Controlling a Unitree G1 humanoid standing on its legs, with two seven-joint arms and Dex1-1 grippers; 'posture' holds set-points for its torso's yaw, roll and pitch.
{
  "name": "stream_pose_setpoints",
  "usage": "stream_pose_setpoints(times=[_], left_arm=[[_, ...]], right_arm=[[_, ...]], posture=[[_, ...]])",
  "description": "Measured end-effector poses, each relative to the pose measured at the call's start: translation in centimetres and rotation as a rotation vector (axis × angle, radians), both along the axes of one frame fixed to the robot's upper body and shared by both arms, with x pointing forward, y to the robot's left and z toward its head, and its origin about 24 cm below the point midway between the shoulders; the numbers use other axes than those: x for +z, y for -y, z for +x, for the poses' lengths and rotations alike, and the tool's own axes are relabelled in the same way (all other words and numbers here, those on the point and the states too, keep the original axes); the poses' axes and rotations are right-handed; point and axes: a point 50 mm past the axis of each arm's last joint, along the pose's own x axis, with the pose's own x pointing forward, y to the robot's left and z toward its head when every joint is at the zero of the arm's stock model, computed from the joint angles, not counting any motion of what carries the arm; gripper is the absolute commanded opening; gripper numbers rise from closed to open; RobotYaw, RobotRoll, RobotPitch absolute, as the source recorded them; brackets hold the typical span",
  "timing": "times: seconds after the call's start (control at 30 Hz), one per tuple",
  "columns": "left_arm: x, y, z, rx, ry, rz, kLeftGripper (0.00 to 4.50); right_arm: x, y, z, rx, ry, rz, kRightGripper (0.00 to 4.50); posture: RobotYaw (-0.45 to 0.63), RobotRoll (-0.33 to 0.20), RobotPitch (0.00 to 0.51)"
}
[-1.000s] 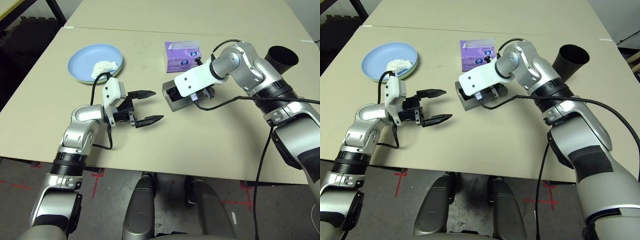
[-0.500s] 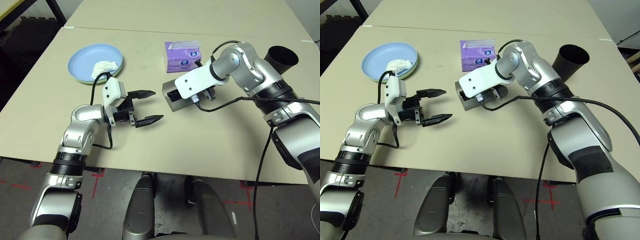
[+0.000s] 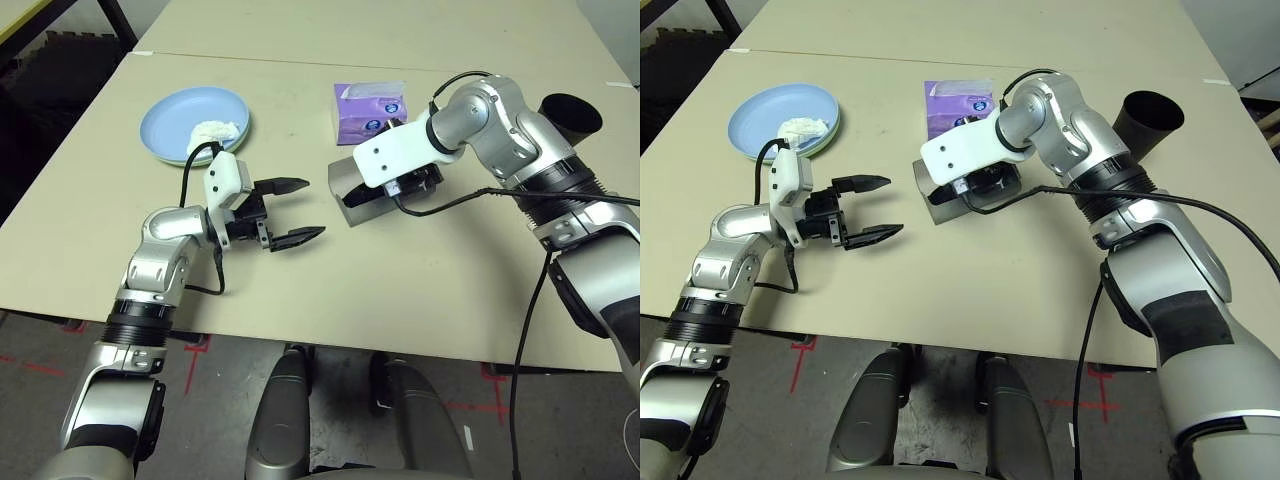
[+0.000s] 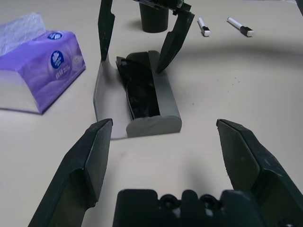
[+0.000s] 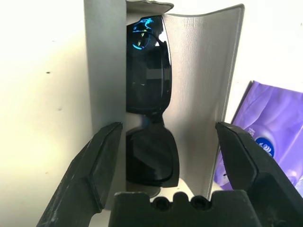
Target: Organize and tidy the items on the table.
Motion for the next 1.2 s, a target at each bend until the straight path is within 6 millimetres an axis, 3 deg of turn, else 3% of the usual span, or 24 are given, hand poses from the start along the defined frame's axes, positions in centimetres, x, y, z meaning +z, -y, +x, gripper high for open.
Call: stream_pose_setpoints(times=[0.17, 0.27, 0.5, 0.73, 0.93, 1.1, 1.2], left_arm=[[-0.1, 0.1, 0.1, -0.004, -0.002, -0.002, 4.50], [-0.3, 0.0, 0.2, -0.002, -0.012, -0.002, 4.50], [-0.3, -0.3, 0.1, -0.006, -0.016, 0.008, 4.50], [-0.4, -0.3, 0.2, -0.010, -0.022, 0.013, 4.50], [-0.5, -0.4, 0.3, -0.006, -0.029, 0.014, 4.50], [-0.8, -0.7, 0.5, 0.006, -0.049, 0.018, 4.50], [-0.4, -0.8, 0.8, 0.004, -0.041, 0.022, 4.50]], right_arm=[[1.6, 1.4, -0.8, -0.027, -0.088, 0.126, 4.48], [1.1, 3.0, -1.2, -0.086, -0.190, 0.281, 4.48], [-3.3, 6.0, -3.1, -0.239, -0.466, 0.888, 4.48], [-6.2, 6.2, -5.4, -0.325, -0.557, 1.289, 4.48], [-8.1, 7.6, -6.1, -0.317, -0.353, 1.470, 4.48], [-10.7, 9.2, -6.7, -0.350, -0.241, 1.490, 4.48], [-10.8, 10.3, -6.7, -0.340, -0.170, 1.454, 4.48]], posture=[[0.23, 0.000, 0.208], [0.22, 0.000, 0.207], [0.18, 0.000, 0.209], [0.17, 0.000, 0.212], [0.17, 0.000, 0.214], [0.16, 0.000, 0.213], [0.15, 0.000, 0.212]])
